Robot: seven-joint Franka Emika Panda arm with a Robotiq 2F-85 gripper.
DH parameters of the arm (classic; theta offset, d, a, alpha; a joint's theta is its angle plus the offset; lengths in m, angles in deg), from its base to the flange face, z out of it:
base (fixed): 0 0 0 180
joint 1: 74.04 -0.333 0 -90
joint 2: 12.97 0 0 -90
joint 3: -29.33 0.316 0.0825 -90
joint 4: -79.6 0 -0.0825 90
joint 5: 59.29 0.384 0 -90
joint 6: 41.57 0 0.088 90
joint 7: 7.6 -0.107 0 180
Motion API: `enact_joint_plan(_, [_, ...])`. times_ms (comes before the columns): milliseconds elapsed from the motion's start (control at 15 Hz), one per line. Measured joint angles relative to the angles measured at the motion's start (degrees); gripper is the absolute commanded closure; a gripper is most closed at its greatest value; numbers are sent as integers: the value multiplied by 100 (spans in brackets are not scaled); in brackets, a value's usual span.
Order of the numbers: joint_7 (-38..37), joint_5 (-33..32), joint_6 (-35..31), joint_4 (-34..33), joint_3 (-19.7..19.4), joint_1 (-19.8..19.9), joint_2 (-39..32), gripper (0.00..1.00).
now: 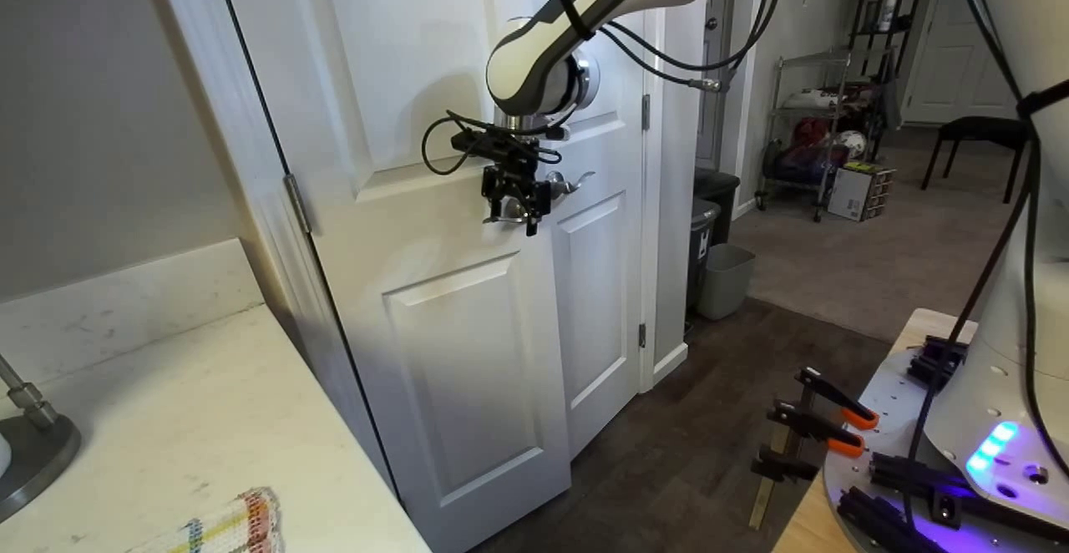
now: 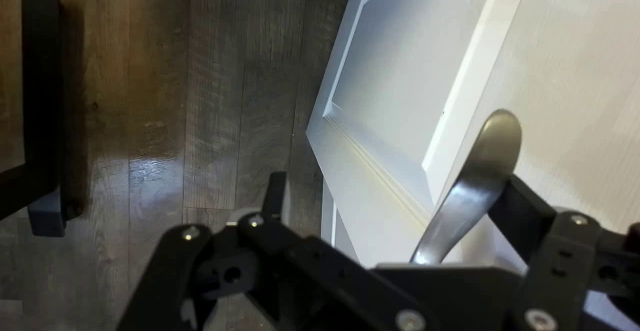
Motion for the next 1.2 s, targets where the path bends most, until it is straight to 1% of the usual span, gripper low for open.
enact_joint_plan(267, [173,-5,-304,154,21,15,44,0])
enact_joint_plan(533, [207,-5,-564,427,53,13,178,0])
enact_joint_plan(667, [263,-70,-806,599,57,-11,252,0])
enact_joint_plan(800, [353,-309,-1156,724,60,-97,381,0])
enact_joint_plan(1000, [355,-885,-1518,727,27,-348,700,0])
enact_joint_plan(1200, [355,-1293,-1843,719,11,-479,930,0])
